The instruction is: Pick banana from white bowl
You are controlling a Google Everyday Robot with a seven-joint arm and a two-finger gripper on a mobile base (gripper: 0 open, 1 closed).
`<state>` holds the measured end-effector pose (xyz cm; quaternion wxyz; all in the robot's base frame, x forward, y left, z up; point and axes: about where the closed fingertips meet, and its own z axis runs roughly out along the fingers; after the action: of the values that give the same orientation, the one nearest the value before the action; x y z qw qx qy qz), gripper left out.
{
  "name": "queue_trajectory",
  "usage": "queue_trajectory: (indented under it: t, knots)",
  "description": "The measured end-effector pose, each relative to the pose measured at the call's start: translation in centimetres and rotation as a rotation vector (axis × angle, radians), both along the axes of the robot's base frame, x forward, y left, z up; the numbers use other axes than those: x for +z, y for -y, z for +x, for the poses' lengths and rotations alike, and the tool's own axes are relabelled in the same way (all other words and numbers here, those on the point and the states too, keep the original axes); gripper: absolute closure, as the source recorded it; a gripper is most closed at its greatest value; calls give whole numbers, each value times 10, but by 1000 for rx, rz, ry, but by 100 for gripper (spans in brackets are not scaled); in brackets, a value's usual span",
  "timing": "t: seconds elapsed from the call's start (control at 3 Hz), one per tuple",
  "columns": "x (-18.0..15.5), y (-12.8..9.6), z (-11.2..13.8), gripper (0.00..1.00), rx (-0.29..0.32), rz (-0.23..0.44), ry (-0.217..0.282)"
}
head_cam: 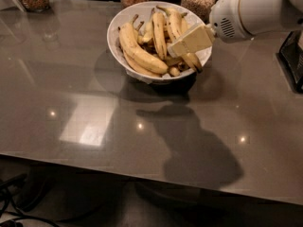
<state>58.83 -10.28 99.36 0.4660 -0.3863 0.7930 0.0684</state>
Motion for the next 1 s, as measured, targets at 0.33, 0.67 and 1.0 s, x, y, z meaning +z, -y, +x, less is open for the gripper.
queue_trajectory:
  t: [0.33, 0.67, 1.0]
  knots:
    - [-2, -4, 15, 24, -6, 33, 25]
    - [-10, -5, 23, 24, -17, 46, 21]
    - [-20, -7, 27, 25, -24, 47, 5]
